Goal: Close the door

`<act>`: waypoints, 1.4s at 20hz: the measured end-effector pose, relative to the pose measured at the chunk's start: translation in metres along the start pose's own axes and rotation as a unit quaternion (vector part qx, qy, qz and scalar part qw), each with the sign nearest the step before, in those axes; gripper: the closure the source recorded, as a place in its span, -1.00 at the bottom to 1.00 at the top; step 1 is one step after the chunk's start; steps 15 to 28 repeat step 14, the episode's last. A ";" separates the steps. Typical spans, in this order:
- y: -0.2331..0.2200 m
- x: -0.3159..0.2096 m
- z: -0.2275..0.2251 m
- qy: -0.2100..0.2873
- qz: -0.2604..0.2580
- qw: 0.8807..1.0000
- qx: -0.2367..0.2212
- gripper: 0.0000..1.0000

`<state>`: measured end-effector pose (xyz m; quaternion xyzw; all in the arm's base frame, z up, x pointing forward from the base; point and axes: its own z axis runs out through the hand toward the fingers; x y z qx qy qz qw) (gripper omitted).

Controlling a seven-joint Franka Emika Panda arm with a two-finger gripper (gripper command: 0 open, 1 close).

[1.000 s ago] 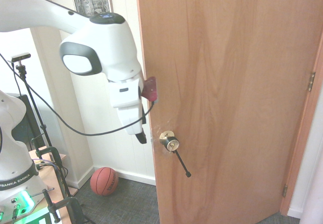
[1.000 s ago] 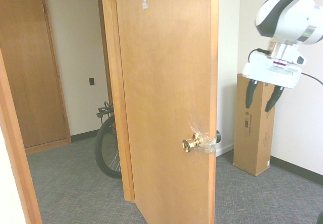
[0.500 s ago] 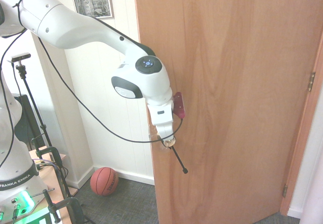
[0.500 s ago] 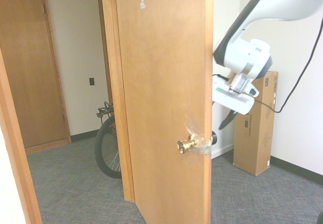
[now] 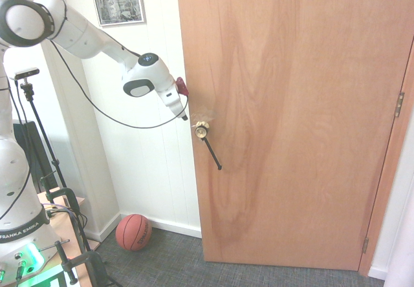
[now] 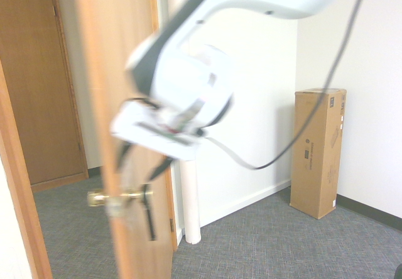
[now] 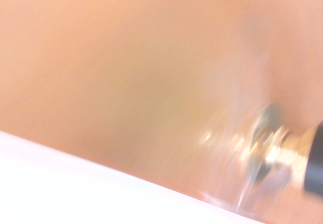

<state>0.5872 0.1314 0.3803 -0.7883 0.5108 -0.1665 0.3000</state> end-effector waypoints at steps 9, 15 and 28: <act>-0.042 0.022 -0.027 0.014 -0.043 0.998 -0.038 -1.00; 0.051 0.083 -0.099 0.047 -0.084 0.979 -0.180 -1.00; 0.051 0.083 -0.099 0.047 -0.084 0.979 -0.180 -1.00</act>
